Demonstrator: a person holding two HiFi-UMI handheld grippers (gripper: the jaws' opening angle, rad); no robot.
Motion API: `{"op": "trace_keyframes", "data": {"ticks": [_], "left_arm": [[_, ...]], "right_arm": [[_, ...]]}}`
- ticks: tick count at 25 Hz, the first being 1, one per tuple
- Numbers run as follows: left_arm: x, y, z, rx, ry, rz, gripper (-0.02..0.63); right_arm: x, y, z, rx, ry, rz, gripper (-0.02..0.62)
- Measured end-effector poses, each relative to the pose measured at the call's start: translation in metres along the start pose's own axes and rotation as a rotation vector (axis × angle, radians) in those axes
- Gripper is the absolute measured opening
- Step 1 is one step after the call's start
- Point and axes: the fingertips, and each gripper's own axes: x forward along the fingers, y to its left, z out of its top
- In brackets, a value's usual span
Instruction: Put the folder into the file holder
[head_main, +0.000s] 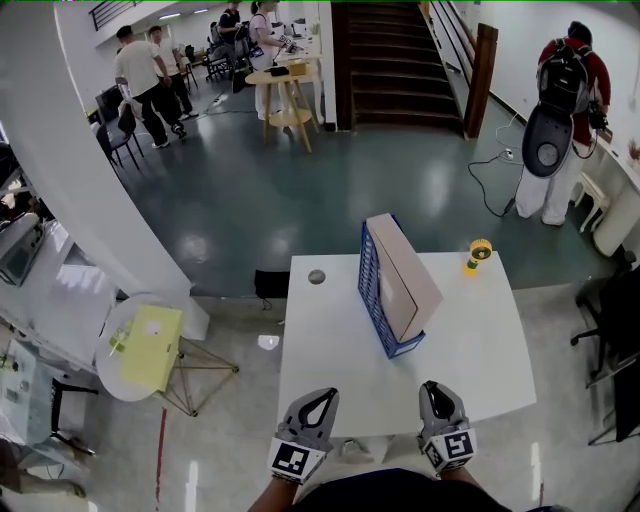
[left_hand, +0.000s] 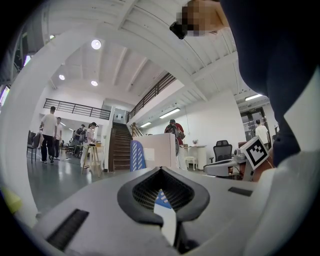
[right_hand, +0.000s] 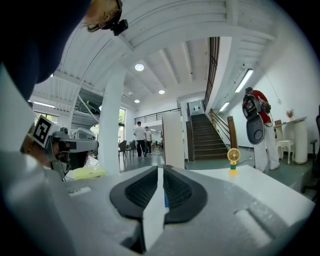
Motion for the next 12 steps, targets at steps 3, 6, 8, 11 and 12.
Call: {"op": "trace_keyframes", "data": {"ticks": [3, 6, 8, 11, 12], "left_arm": [[-0.001, 0.000, -0.001, 0.003, 0.004, 0.000, -0.002], [-0.002, 0.000, -0.002, 0.003, 0.010, 0.000, -0.002], [-0.003, -0.002, -0.002, 0.003, 0.012, -0.001, -0.002], [-0.012, -0.007, -0.007, 0.005, 0.024, -0.001, -0.002], [-0.015, -0.009, -0.010, 0.004, 0.030, -0.001, -0.002]], "right_arm": [[0.001, 0.002, -0.001, 0.001, 0.009, 0.007, 0.031], [0.002, 0.004, -0.001, 0.001, 0.013, 0.013, 0.031], [-0.001, 0.005, -0.002, 0.004, 0.019, 0.013, 0.031], [-0.012, 0.009, -0.007, 0.015, 0.043, 0.009, 0.031], [-0.017, 0.010, -0.009, 0.020, 0.052, 0.007, 0.031]]}}
